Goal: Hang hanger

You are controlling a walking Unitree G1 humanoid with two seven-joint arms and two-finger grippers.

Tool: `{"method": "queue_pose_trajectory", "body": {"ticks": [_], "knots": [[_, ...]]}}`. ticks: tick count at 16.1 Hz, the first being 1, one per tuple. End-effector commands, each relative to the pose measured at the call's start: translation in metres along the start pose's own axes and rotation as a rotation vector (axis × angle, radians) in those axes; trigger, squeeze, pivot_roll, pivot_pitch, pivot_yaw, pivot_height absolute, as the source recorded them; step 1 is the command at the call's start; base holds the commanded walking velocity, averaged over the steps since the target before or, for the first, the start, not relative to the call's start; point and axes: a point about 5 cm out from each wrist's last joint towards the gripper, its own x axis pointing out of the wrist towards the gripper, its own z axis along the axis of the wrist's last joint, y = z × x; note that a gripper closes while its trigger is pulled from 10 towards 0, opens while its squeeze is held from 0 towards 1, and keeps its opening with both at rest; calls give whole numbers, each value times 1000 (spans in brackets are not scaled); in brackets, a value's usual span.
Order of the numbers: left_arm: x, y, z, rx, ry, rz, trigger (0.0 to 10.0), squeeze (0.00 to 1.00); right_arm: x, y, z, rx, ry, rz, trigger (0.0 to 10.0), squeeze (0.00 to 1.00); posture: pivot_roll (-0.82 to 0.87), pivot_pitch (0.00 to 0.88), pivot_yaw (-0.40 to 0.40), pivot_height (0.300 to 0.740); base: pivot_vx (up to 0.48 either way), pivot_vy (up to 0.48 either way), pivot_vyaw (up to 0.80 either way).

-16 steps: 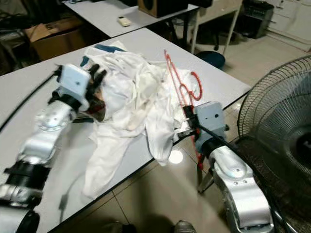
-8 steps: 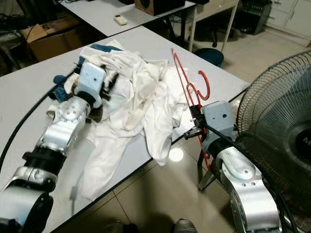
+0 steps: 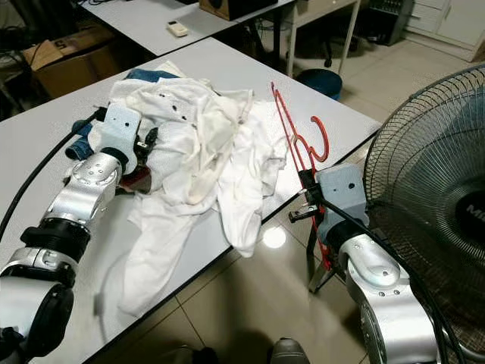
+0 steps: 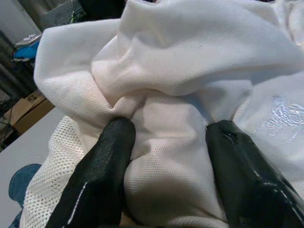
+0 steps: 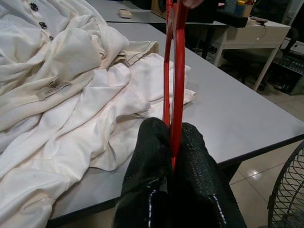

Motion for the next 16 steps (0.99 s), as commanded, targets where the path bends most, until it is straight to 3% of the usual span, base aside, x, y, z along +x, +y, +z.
{"method": "queue_pose_trajectory", "body": {"ticks": [1, 2, 3, 4, 16], "knots": [[-1, 12, -5, -5, 42, 47, 10000, 0, -3, 0, 6, -3, -23, -6, 10000, 0, -248, 101, 143, 740, 0, 0, 0], [-1, 13, -4, -19, 28, 47, 9294, 0, -3, 0, 6, -2, -23, -7, 10000, 0, -248, 100, 142, 740, 0, 0, 0], [-1, 14, 0, -40, 5, 42, 2275, 0, -3, 1, 6, -2, -23, -7, 10000, 0, -248, 100, 142, 740, 0, 0, 0], [-1, 14, 2, -63, -9, 42, 0, 0, -2, 1, 6, -1, -24, -5, 10000, 0, -244, 96, 140, 740, 0, 0, 0], [-5, 21, -5, -68, -8, 88, 0, 0, 2, 6, 7, 2, -35, 15, 10000, 0, -239, 61, 131, 740, 0, 0, 0]]}}
